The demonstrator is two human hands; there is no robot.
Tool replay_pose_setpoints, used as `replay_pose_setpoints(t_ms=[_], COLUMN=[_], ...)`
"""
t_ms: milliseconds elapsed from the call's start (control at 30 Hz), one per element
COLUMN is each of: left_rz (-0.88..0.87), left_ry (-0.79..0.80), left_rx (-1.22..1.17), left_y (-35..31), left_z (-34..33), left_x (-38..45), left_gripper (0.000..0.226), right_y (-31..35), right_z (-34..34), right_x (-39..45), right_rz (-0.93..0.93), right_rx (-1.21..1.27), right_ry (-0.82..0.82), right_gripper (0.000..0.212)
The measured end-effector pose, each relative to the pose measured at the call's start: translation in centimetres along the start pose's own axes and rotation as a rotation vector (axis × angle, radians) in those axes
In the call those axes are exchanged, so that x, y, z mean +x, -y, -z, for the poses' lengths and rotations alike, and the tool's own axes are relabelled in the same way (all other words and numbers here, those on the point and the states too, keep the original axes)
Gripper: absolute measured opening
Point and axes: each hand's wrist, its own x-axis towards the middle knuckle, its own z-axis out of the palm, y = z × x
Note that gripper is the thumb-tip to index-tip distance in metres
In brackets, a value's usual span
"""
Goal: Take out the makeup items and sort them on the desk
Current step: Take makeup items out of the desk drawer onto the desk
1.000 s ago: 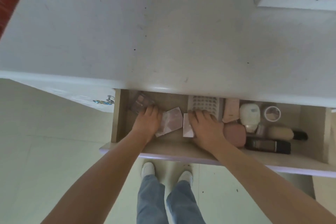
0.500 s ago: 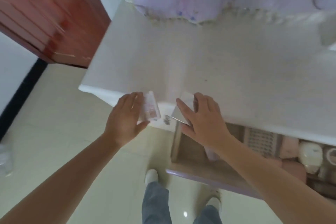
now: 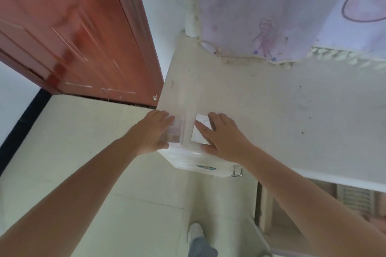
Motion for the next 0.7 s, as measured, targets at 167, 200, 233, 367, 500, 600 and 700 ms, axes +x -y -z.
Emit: replay_pose_setpoints(t_ms=[167,200,233,367,500,600,700], left_rz=[0.006,-0.017,-0.079,-0.238,-0.434,-0.48,-0.304], left_ry=[0.021,-0.047,-0.135,-0.533,-0.487,-0.264,0.069], left_rx=[0.018,0.049,0.145,0.053,-0.12,-0.166,-0.148], left_y=[1.2,1.2,1.1,-2.4,-12.5,-20.0,-28.1], left_z=[0.1,0.4,0.7,-2.1,-7.5,-11.8,-13.0], left_x=[0.2,0.2,0.2,-0.1,0.1,1.0,3.0], left_gripper=[0.079,0.082,0.083,0.039,0.02,0.02,0.025], right_y=[-0.3,-0.4,-0.4,-0.7,-2.2,-4.4,-7.9], right_z=[1.2,1.9,2.6,4.4,4.3,4.4,3.8], right_x=[1.8,2.2,2.3,-1.9,-13.7,-23.7,-30.2], right_rz=[0.053,0.035,-0.014,-0.154,-0.304,-0.437,-0.764], right_rx=[0.113,0.123,0.118,0.194,0.298,0.27,0.257], right_ry=[0.203,0.253,0.35,0.215,-0.098,0.032,0.428], right_gripper=[0.06,0.061,0.063,0.056,0.033,0.027,0.035])
